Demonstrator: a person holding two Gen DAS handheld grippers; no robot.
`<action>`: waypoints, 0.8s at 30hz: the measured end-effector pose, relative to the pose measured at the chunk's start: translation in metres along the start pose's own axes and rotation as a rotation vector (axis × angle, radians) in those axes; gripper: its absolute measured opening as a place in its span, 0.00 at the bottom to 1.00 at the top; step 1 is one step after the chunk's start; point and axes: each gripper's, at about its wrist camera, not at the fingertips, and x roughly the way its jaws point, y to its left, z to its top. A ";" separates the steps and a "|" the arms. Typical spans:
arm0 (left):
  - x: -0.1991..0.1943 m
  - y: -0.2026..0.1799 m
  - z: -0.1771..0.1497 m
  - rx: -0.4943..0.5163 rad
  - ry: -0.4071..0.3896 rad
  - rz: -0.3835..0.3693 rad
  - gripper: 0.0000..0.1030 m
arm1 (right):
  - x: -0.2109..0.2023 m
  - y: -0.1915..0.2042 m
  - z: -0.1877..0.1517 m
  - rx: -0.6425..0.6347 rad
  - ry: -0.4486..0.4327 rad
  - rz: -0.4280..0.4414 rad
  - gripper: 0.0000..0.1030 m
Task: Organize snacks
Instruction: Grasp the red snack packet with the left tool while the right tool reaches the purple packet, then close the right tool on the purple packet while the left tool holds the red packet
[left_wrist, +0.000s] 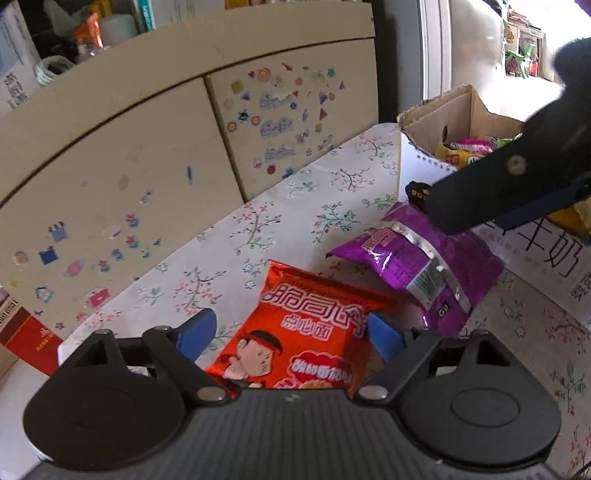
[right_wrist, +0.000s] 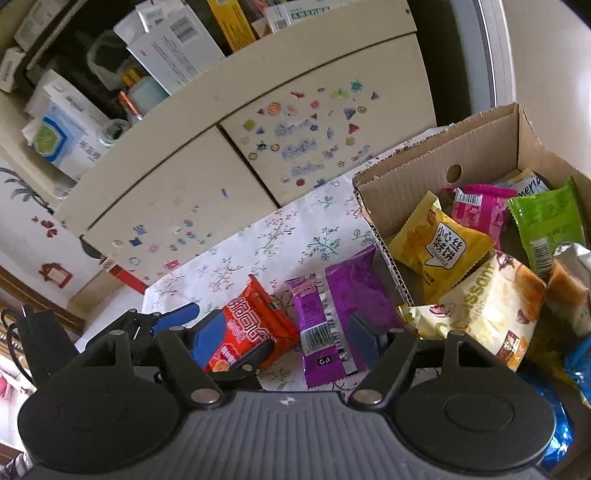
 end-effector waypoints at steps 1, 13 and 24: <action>0.002 -0.001 0.000 0.005 0.004 0.001 0.81 | 0.003 0.000 0.000 0.003 0.003 -0.003 0.77; -0.008 0.039 -0.019 -0.115 0.064 0.060 0.65 | 0.025 0.017 -0.001 -0.089 0.010 -0.090 0.83; -0.026 0.069 -0.039 -0.210 0.078 0.092 0.64 | 0.049 0.042 -0.013 -0.217 -0.005 -0.202 0.90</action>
